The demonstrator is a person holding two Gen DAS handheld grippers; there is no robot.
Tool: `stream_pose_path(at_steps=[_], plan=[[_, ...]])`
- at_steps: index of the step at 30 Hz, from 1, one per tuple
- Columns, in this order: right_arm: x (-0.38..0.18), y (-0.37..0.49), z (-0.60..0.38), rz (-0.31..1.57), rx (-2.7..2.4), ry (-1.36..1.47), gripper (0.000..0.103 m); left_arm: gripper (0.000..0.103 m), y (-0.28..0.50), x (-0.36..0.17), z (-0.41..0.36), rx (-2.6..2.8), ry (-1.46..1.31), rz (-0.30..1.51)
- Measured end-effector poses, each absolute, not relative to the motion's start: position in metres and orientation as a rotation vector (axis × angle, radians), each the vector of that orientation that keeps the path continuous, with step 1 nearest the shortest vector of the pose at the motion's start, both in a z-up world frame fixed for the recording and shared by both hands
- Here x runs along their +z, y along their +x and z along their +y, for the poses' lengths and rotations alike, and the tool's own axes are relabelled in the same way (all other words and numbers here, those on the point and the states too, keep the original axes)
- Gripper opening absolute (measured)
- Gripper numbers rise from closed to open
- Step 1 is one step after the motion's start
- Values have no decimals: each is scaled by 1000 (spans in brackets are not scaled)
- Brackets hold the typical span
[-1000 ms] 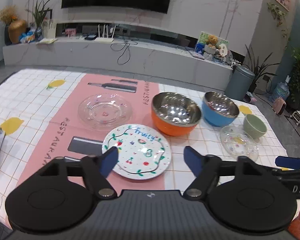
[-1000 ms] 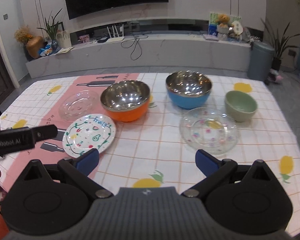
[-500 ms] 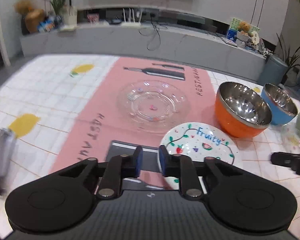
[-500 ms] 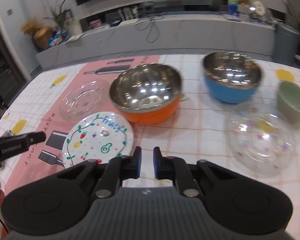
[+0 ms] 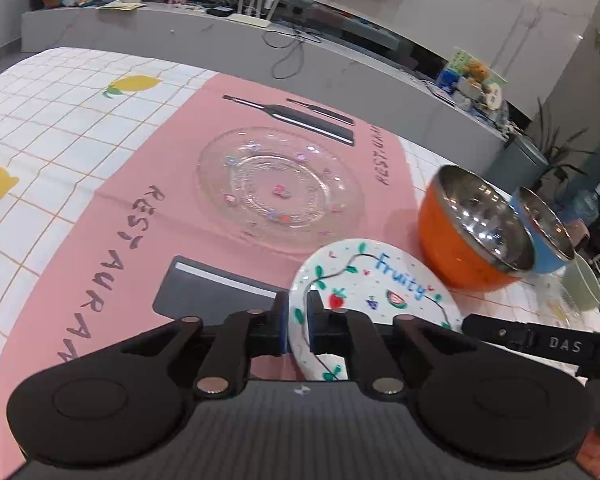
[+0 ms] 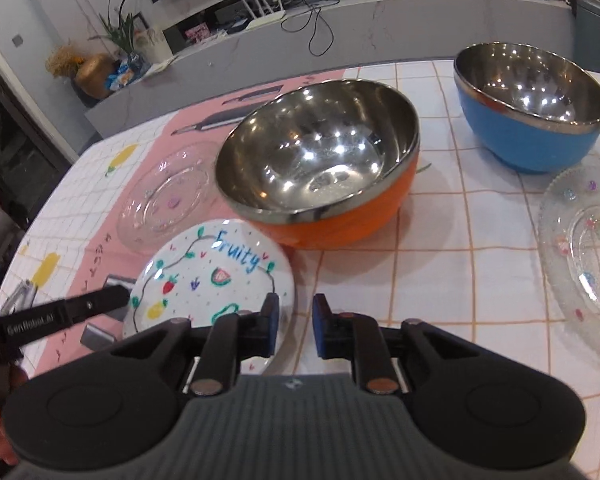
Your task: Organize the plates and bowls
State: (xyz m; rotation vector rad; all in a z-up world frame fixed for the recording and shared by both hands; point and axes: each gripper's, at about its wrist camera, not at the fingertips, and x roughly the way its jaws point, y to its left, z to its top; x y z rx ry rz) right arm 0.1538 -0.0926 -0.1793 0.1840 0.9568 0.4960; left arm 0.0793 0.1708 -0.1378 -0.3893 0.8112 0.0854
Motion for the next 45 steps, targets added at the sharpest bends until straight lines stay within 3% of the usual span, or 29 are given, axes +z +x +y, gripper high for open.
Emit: stream_pose_path(at_steps=[1, 5, 8, 11, 17, 26, 45], plan=[[-180, 155, -93, 958, 491, 186, 29, 10, 80, -139, 173, 85, -403, 811], [-185, 161, -92, 978, 501, 221, 29, 21, 83, -143, 178, 71, -468, 805], [-187, 163, -90, 979, 506, 241, 28, 21, 87, -147, 176, 75, -465, 820], [-189, 163, -88, 990, 515, 259, 16, 19, 88, -152, 176, 78, -478, 834], [-192, 161, -88, 986, 504, 290, 9, 16, 87, -152, 172, 95, -465, 821], [-180, 150, -99, 978, 508, 319, 7, 14, 64, -140, 164, 101, -515, 807], [-167, 56, -214, 985, 385, 416, 7, 13, 4, -128, 65, -41, -477, 862]])
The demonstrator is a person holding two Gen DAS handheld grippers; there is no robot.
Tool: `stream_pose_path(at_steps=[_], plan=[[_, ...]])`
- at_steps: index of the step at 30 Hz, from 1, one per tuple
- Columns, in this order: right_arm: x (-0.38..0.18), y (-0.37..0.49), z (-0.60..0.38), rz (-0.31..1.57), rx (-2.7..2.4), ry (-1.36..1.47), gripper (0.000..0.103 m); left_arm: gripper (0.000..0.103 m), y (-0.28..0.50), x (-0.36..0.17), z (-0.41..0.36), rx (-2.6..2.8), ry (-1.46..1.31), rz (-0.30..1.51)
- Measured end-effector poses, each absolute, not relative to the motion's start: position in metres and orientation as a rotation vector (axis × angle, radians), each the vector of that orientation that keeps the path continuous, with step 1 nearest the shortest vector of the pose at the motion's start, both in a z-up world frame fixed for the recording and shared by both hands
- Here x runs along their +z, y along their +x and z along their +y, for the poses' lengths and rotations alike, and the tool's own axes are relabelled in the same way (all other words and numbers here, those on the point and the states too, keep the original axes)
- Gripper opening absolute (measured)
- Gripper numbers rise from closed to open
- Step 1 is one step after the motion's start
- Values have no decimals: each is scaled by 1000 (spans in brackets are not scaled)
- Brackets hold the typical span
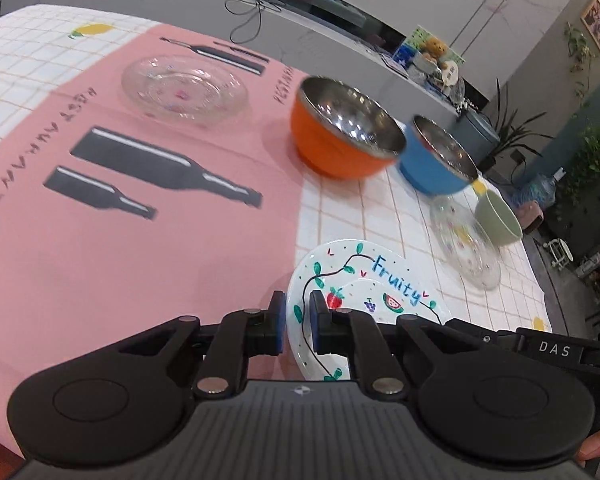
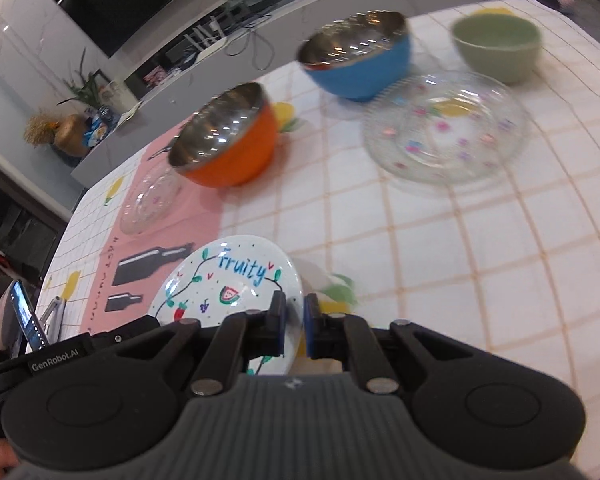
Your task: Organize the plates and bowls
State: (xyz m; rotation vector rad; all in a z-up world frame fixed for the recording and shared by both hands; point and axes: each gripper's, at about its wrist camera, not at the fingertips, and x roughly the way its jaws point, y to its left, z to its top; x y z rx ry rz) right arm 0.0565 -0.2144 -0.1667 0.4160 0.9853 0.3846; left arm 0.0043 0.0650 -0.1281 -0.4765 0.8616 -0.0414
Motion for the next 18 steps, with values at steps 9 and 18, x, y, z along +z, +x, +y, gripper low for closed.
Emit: stream_pose_path(at_steps=[9, 18], plan=[[-185, 53, -225, 999, 351, 421, 7, 13, 5, -144, 52, -24, -423, 888], [-193, 51, -223, 1012, 367, 395, 7, 17, 3, -146, 46, -30, -355, 907]])
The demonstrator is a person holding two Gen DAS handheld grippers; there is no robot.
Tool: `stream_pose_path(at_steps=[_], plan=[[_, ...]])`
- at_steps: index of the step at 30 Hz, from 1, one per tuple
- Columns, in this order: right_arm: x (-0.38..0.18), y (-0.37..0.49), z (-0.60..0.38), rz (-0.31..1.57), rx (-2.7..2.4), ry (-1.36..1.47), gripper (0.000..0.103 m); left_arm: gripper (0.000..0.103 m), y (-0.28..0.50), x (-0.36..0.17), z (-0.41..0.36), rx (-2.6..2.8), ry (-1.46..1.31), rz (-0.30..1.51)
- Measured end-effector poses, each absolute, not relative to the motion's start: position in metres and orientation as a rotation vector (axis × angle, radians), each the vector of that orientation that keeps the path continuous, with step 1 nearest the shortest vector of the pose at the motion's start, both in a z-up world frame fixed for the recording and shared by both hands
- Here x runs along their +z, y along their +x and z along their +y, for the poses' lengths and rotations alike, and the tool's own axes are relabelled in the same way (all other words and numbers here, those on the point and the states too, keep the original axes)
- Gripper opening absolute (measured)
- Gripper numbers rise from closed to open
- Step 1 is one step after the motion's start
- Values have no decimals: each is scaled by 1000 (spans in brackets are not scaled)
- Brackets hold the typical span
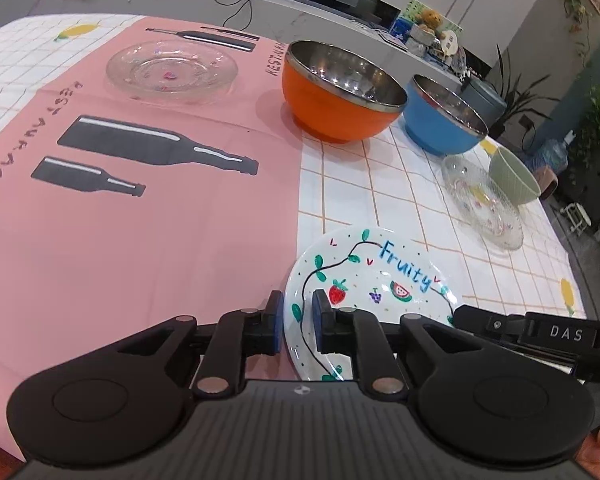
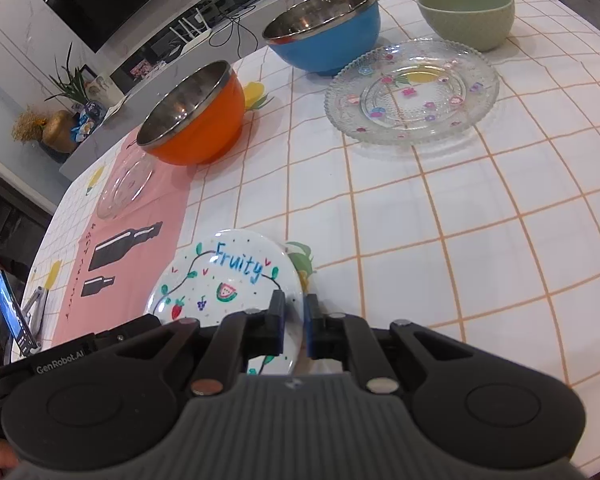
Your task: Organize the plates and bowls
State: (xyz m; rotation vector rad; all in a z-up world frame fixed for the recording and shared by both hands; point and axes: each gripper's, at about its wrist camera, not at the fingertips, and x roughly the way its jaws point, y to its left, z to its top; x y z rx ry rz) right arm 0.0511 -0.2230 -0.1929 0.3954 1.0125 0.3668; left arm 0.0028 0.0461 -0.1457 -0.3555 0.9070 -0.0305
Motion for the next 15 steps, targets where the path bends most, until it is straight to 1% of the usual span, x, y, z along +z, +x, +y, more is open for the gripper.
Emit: stream_pose_path(at_steps=[7, 9, 12, 13, 14, 15], plan=[[-191, 52, -222, 1026, 361, 386, 8, 20, 5, -144, 44, -48, -314, 926], [-190, 53, -223, 1029, 358, 393, 11, 20, 6, -140, 45, -32, -304, 926], [-184, 52, -231, 1006, 345, 412, 14, 20, 9, -133, 48, -20, -287, 904], [-182, 52, -235, 1001, 337, 422, 19, 20, 11, -129, 49, -16, -284, 904], [-180, 52, -240, 993, 328, 433, 22, 20, 13, -126, 49, -19, -284, 901], [-177, 53, -245, 984, 318, 445, 22, 20, 16, -121, 48, -28, -284, 895]])
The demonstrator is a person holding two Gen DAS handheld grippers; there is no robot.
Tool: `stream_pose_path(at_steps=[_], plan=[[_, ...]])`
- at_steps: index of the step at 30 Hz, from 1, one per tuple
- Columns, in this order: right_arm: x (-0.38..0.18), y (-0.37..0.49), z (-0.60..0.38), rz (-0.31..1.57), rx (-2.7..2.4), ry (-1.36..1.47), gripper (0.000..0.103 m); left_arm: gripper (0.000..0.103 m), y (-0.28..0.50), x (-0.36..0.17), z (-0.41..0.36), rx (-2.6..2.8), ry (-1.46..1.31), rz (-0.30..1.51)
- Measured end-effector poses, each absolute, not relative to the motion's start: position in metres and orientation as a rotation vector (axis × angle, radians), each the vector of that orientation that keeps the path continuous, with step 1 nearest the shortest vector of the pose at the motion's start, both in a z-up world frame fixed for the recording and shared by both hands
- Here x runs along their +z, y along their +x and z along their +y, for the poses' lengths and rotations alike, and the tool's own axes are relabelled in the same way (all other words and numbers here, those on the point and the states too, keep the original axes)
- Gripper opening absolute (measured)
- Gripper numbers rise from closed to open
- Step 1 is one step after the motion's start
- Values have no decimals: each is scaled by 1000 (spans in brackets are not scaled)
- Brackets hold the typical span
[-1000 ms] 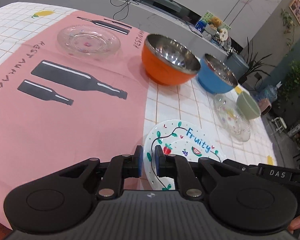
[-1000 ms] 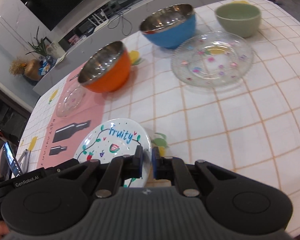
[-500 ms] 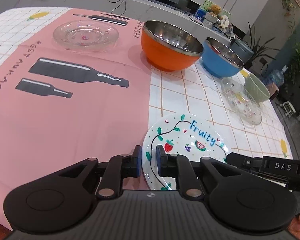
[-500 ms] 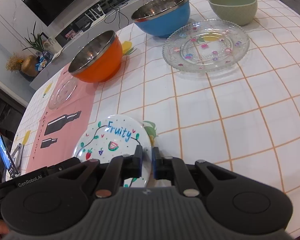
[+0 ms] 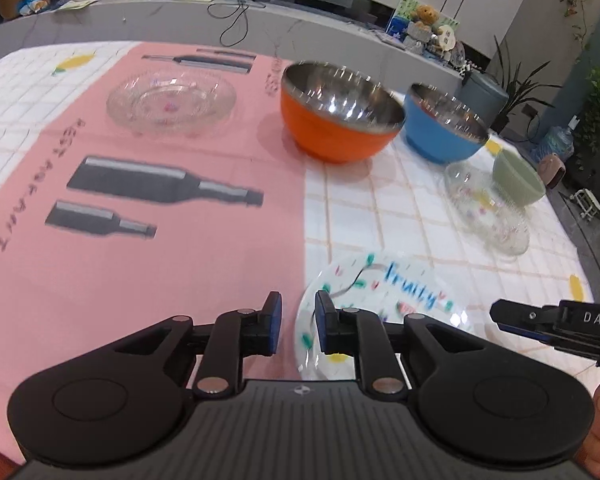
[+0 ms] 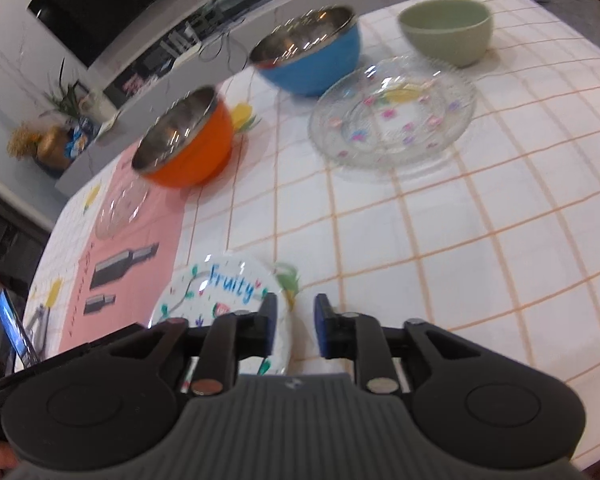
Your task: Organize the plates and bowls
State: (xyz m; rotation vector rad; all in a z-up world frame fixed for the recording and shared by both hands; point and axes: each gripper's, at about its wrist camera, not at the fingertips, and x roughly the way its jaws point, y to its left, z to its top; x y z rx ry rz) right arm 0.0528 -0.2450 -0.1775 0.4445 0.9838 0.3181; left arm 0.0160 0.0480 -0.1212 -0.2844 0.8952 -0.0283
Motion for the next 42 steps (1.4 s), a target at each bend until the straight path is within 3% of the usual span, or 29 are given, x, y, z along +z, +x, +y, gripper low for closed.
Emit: stream_pose_path(at_steps=[3, 6, 19, 30, 36, 42], plan=[[-171, 56, -260, 964, 280, 462, 24, 20, 27, -108, 40, -78, -285, 884], [-165, 60, -277, 951, 230, 469, 33, 20, 42, -100, 24, -125, -283, 889], [-170, 98, -344, 895, 105, 443, 33, 20, 131, -114, -54, -241, -189, 955], [-188, 162, -366, 896, 83, 504, 33, 20, 195, -148, -74, -233, -317, 979], [-195, 179, -369, 883, 72, 540, 31, 20, 203, -159, -78, -243, -361, 969], [-199, 184, -362, 878, 92, 543, 14, 19, 208, -159, -83, -256, -353, 953]])
